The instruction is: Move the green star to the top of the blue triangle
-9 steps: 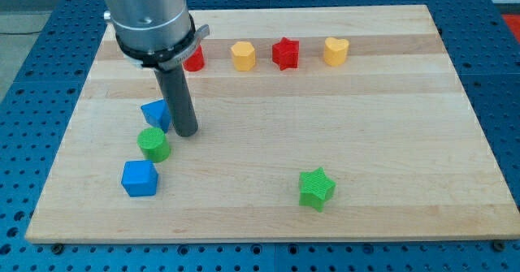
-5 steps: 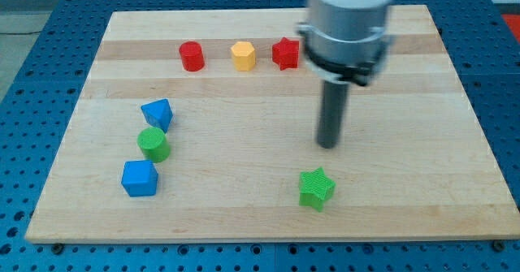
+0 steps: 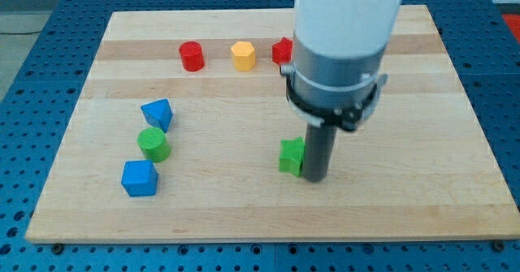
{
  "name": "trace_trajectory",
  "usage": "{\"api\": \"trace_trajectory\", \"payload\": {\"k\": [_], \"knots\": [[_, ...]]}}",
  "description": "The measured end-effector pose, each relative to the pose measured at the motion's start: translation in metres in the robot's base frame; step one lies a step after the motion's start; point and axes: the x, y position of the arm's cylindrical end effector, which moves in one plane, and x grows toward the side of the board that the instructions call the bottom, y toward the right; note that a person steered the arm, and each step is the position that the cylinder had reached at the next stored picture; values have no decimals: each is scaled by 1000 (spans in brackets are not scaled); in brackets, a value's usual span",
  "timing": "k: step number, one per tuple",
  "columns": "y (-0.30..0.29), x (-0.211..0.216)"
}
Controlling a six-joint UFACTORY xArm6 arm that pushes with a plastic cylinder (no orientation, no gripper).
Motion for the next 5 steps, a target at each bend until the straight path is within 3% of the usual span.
{"api": "trace_trajectory", "payload": {"k": [2, 4, 5], "knots": [[-48, -29], [-65, 14], [-75, -5]]}}
